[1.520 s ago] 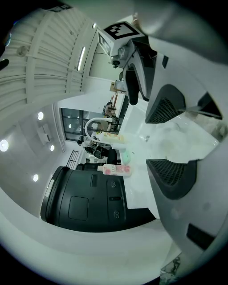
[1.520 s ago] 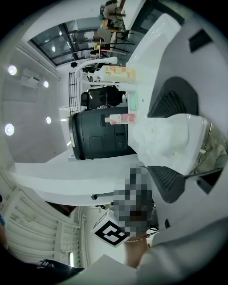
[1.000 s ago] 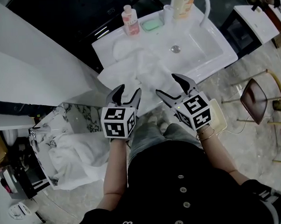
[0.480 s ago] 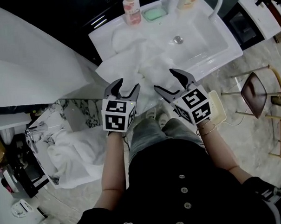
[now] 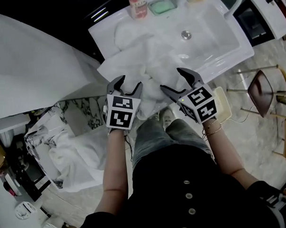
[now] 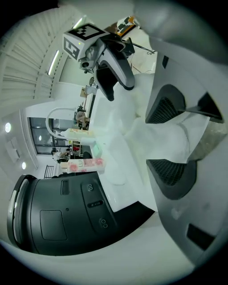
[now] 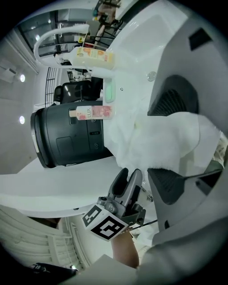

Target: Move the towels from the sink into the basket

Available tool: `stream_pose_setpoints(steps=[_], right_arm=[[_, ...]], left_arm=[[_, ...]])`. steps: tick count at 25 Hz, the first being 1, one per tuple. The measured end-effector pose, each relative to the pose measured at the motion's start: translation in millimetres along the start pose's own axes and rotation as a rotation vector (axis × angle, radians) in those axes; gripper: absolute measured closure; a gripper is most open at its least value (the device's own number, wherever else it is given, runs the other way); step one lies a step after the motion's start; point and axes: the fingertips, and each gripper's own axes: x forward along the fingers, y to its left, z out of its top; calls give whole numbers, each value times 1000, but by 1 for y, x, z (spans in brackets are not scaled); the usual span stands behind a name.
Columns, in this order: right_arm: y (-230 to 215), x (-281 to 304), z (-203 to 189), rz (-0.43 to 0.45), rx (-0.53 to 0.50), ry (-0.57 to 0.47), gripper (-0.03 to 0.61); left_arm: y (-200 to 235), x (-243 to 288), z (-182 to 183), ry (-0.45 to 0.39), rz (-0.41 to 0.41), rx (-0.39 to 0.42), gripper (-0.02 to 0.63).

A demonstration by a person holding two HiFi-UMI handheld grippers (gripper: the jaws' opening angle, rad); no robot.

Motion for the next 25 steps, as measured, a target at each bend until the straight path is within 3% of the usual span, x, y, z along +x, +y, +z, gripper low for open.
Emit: stream_pose_setpoints(steps=[9,11,14,16,20,25], right_arm=[[-8,19,-21,9,9,117,229],[-7,23,-22,16,3,134,252],[-6,27,-21,18,-2,148,287],[-6,28,-19,16,1,148,350],[-8,27,-16,0,9,137,442],[-8,21,-10,-27,32,105,480]], left_arm=[[1,24,-4,123,-45,101,385],[0,28,-6,145,-58,116,401],[-5,31,-8,164,-79,125,524],[-8,34,-8,170,-89,132,549],[-11,34,-8,168,-112,152,574],[-12,30,-3,146,-152,168,581]])
